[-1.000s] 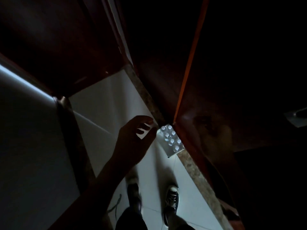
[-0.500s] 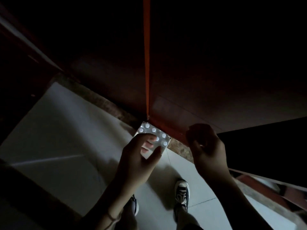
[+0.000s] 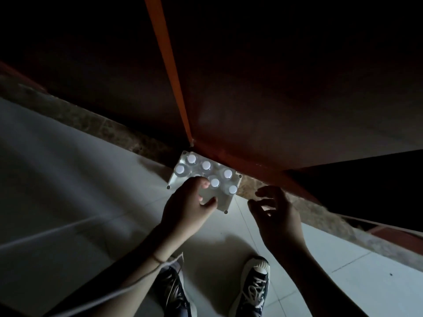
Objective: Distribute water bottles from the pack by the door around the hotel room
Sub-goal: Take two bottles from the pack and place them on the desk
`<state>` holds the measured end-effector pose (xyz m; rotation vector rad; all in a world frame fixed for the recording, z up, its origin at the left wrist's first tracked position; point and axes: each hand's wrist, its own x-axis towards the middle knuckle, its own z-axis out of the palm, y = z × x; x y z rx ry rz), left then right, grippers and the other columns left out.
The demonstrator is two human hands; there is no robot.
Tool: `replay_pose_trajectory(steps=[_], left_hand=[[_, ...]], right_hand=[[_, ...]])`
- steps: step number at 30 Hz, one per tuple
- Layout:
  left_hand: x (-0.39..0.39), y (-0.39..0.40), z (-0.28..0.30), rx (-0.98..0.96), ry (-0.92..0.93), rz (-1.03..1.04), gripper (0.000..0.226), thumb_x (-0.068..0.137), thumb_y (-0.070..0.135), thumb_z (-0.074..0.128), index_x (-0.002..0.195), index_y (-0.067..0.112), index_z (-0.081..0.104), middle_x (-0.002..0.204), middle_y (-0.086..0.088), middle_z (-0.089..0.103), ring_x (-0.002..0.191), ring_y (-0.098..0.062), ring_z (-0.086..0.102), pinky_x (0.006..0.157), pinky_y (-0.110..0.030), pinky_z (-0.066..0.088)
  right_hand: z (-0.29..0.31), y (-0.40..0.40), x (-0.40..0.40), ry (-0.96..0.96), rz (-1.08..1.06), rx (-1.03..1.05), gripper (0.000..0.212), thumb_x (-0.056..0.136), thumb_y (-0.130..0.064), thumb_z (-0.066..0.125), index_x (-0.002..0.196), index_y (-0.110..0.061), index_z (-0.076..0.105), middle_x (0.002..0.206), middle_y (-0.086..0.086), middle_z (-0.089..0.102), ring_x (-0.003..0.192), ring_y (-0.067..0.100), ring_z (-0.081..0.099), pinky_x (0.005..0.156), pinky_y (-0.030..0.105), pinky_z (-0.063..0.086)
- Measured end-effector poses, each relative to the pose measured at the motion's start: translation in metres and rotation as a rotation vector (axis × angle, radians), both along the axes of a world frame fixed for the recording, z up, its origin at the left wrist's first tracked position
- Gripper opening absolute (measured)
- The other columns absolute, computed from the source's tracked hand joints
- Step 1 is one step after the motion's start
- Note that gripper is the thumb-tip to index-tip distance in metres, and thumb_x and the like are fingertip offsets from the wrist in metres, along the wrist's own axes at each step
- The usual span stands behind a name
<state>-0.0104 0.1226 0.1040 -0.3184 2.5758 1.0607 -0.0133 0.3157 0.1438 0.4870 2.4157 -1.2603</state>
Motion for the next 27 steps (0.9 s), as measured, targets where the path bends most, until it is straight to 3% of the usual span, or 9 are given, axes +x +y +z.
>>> replay_pose_trajectory(steps=[6, 9, 10, 12, 14, 17, 21, 25, 27], left_hand=[[-0.011, 0.017, -0.165, -0.055, -0.093, -0.068, 0.064, 0.082, 0.041, 0.072, 0.138, 0.025, 0.045, 0.139, 0.01, 0.054, 0.116, -0.015, 0.062, 0.089, -0.028, 0.046], [-0.022, 0.027, -0.226, -0.093, -0.083, -0.152, 0.067, 0.083, 0.037, 0.072, 0.14, 0.022, 0.042, 0.14, 0.006, 0.052, 0.123, -0.016, 0.057, 0.091, -0.029, 0.045], [-0.026, 0.029, -0.244, -0.093, -0.077, -0.141, 0.063, 0.083, 0.032, 0.073, 0.138, 0.021, 0.044, 0.138, 0.003, 0.054, 0.122, -0.019, 0.058, 0.091, -0.031, 0.047], [-0.028, 0.034, -0.271, -0.106, -0.028, -0.086, 0.051, 0.081, 0.02, 0.07, 0.128, 0.019, 0.05, 0.129, 0.0, 0.06, 0.116, -0.025, 0.061, 0.088, -0.036, 0.051], [-0.024, 0.039, -0.292, -0.092, 0.049, -0.006, 0.053, 0.079, 0.014, 0.068, 0.129, 0.019, 0.052, 0.127, 0.0, 0.063, 0.115, -0.024, 0.063, 0.087, -0.036, 0.052], [-0.015, 0.044, -0.313, -0.058, 0.183, 0.061, 0.052, 0.079, 0.016, 0.071, 0.128, 0.019, 0.056, 0.122, 0.0, 0.068, 0.108, -0.023, 0.067, 0.082, -0.034, 0.054], [-0.015, 0.043, -0.315, -0.079, 0.236, 0.026, 0.052, 0.075, 0.025, 0.077, 0.123, 0.017, 0.059, 0.114, -0.002, 0.071, 0.102, -0.027, 0.069, 0.075, -0.037, 0.057], [-0.004, 0.035, -0.27, -0.075, 0.25, -0.039, 0.06, 0.067, 0.037, 0.083, 0.121, 0.02, 0.063, 0.109, 0.004, 0.074, 0.097, -0.019, 0.07, 0.076, -0.019, 0.045], [0.0, 0.03, -0.228, -0.06, 0.266, -0.047, 0.059, 0.064, 0.04, 0.085, 0.118, 0.023, 0.065, 0.106, 0.009, 0.074, 0.093, -0.011, 0.071, 0.077, -0.016, 0.048]], right_hand=[[-0.184, -0.004, 0.004, -0.122, 0.034, 0.038, 0.051, 0.081, -0.025, 0.075, 0.127, -0.026, 0.052, 0.119, -0.007, 0.061, 0.114, 0.019, 0.059, 0.089, 0.035, 0.051], [-0.256, -0.008, -0.008, -0.12, 0.082, 0.028, 0.065, 0.079, -0.023, 0.075, 0.136, -0.026, 0.046, 0.128, -0.006, 0.058, 0.113, 0.018, 0.056, 0.066, 0.005, 0.044], [-0.276, -0.009, -0.013, -0.11, 0.084, 0.039, 0.064, 0.077, -0.02, 0.076, 0.134, -0.027, 0.048, 0.125, -0.006, 0.058, 0.113, 0.019, 0.055, 0.06, 0.003, 0.041], [-0.313, -0.009, -0.016, -0.091, 0.07, 0.045, 0.059, 0.07, -0.017, 0.077, 0.12, -0.036, 0.053, 0.116, -0.01, 0.061, 0.112, 0.021, 0.056, 0.066, 0.009, 0.042], [-0.341, -0.009, -0.013, -0.076, 0.065, 0.035, 0.062, 0.063, -0.018, 0.078, 0.116, -0.038, 0.053, 0.114, -0.014, 0.063, 0.112, 0.023, 0.056, 0.082, 0.029, 0.051], [-0.363, -0.012, -0.005, -0.029, 0.093, 0.048, 0.07, 0.063, -0.018, 0.08, 0.125, -0.032, 0.053, 0.117, -0.012, 0.063, 0.115, 0.026, 0.055, 0.092, 0.044, 0.049], [-0.363, -0.008, -0.006, 0.021, 0.078, 0.087, 0.062, 0.068, -0.022, 0.085, 0.123, -0.027, 0.059, 0.109, -0.001, 0.069, 0.106, 0.026, 0.061, 0.077, 0.026, 0.039], [-0.321, 0.007, -0.008, -0.029, 0.081, 0.004, 0.061, 0.065, -0.03, 0.089, 0.118, -0.03, 0.059, 0.092, -0.016, 0.067, 0.09, 0.014, 0.064, 0.071, 0.029, 0.05], [-0.285, 0.014, -0.008, -0.025, 0.078, -0.065, 0.058, 0.065, -0.031, 0.09, 0.113, -0.034, 0.058, 0.088, -0.023, 0.064, 0.084, 0.001, 0.062, 0.069, 0.016, 0.046]])
